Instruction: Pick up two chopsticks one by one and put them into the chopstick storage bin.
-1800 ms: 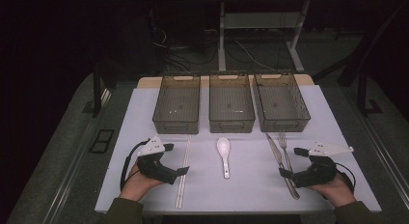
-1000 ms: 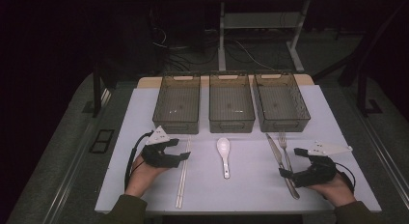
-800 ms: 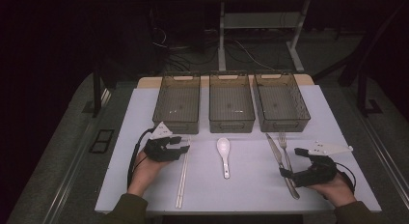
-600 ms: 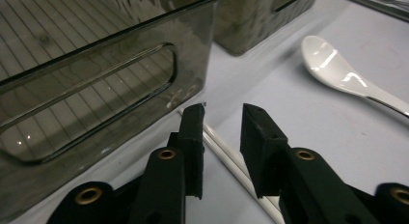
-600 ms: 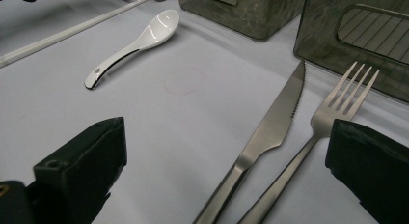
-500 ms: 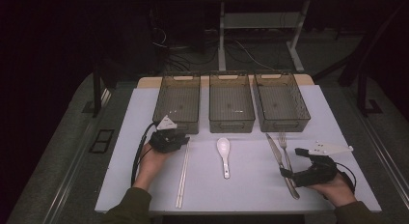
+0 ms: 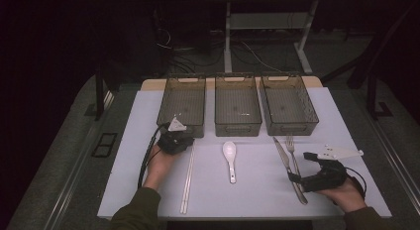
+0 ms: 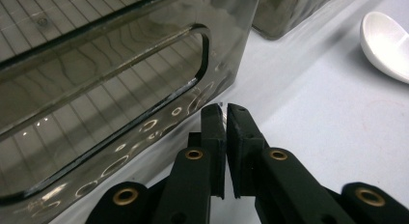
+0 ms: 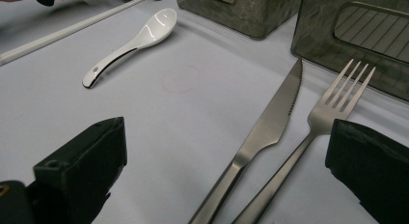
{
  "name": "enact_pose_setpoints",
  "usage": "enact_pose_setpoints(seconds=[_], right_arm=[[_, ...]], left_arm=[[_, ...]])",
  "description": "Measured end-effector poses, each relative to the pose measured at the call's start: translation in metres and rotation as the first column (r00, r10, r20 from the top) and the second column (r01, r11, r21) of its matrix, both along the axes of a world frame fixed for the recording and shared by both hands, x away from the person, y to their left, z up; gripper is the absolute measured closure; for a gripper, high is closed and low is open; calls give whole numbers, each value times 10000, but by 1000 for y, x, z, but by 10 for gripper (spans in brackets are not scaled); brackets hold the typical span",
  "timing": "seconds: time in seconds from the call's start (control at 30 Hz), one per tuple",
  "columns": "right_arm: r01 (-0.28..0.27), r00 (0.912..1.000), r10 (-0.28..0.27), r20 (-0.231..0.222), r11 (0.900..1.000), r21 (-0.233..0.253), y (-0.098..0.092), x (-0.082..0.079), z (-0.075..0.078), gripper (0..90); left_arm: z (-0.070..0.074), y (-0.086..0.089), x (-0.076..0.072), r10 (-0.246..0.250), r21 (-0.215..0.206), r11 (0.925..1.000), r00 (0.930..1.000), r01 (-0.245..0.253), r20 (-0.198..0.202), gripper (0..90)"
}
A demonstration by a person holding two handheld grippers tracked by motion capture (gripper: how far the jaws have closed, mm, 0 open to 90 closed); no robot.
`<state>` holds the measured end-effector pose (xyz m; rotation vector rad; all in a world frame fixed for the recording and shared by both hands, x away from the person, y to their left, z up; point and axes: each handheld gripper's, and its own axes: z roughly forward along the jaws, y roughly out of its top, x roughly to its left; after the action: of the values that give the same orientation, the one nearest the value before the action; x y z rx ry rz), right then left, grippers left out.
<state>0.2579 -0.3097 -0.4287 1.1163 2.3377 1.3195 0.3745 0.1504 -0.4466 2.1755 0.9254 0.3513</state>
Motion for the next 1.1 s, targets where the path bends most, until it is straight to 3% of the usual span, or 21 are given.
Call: enact_pose_setpoints(seconds=[0.2, 1.1], right_arm=[[0, 10000, 0, -7, 10000, 3, 0, 0, 0, 8], [11, 10000, -11, -58, 10000, -17, 0, 1, 0, 8]], left_arm=[[-2, -4, 2, -62, 203, 9998, 10000, 63, -40, 868], [-3, -32, 2, -958, 72, 9954, 9953, 959, -168, 888]])
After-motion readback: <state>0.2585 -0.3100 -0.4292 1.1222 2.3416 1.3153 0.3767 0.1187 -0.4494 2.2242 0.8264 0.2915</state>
